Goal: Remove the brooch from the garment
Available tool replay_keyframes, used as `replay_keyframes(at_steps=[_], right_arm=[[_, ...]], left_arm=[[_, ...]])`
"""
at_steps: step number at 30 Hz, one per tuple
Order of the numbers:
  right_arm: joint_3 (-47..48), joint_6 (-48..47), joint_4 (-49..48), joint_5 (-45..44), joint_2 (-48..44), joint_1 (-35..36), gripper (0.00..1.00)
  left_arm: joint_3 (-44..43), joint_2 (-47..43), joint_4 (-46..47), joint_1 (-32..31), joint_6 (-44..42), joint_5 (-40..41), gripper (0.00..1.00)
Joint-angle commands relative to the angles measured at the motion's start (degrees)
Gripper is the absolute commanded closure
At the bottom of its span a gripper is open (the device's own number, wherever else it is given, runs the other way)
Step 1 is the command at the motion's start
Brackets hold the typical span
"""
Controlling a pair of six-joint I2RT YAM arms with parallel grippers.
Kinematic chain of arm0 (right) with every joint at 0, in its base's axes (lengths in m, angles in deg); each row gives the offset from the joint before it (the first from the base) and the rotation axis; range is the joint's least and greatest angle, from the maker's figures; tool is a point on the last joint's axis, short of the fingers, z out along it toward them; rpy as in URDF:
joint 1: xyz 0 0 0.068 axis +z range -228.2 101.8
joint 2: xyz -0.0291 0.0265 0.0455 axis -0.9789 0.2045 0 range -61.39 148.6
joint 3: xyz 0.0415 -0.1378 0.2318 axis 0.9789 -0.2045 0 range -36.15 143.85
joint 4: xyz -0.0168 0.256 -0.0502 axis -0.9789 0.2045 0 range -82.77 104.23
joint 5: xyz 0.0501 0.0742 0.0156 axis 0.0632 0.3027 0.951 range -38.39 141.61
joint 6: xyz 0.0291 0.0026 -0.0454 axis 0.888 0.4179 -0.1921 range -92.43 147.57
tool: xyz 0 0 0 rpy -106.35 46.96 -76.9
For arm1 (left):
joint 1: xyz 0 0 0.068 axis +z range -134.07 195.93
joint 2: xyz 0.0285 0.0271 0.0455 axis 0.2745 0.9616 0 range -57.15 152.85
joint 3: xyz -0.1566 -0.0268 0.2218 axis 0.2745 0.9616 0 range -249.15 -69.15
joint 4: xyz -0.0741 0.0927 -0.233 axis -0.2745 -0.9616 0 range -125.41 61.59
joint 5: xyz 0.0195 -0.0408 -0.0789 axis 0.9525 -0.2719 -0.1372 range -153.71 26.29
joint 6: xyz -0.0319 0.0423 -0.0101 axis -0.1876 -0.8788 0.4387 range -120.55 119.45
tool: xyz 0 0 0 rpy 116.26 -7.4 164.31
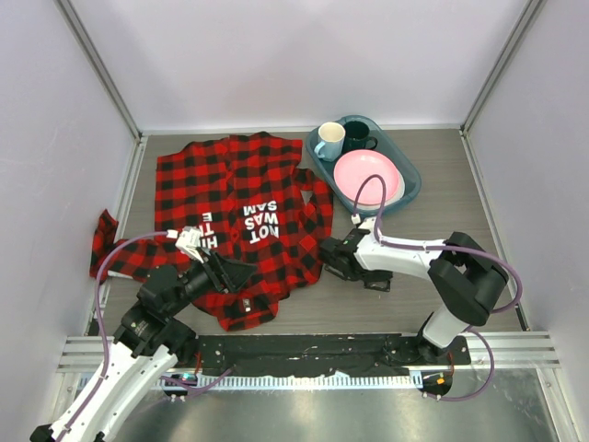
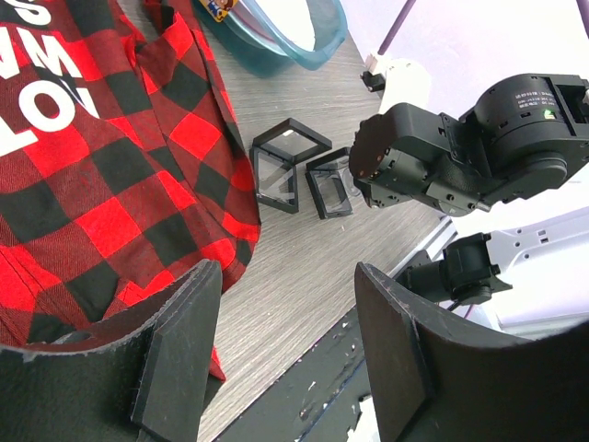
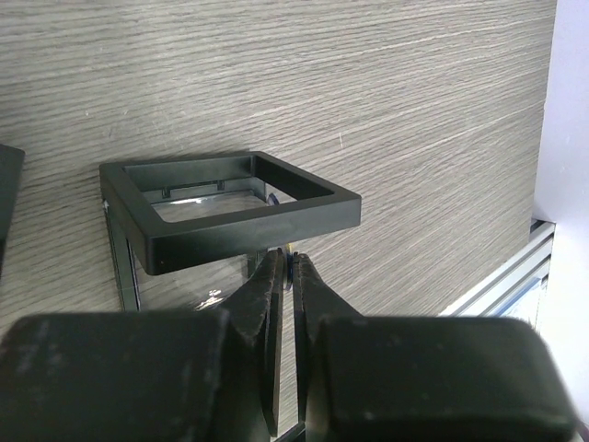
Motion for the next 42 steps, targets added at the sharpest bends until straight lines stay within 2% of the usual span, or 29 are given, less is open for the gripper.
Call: replay_keyframes(at_steps=[1,14,33,39,42], right_arm=[[2.06,3.73,2.60,-3.76,-1.74,1.39,0.89],[2.42,3.65,2.60,-3.95,-1.13,3.16,0.90],[2.68,2.59,1.81,-3.15,1.07,3.16,0.85],[2.86,3.38,2.60,-3.85,0.63,3.07,0.98],[3.12,4.08,3.39,-4.38,0.63,3.24,0.99]], left_arm=[[-2.06,-0.38,1.04,-0.07,-1.14,-0.56,0.36],[-2.06,-0.64,1.04,-0.07,-0.88,-0.65,0.37],[-2.94,-1.52,-0.10,-0.07,-1.14,-0.74,0.37],[-2.67,-1.61,-0.10,-0.07,-1.14,-0.74,0.37],[-2.76,-1.70,-0.02,-0.07,-1.23,-0.74,0.37]])
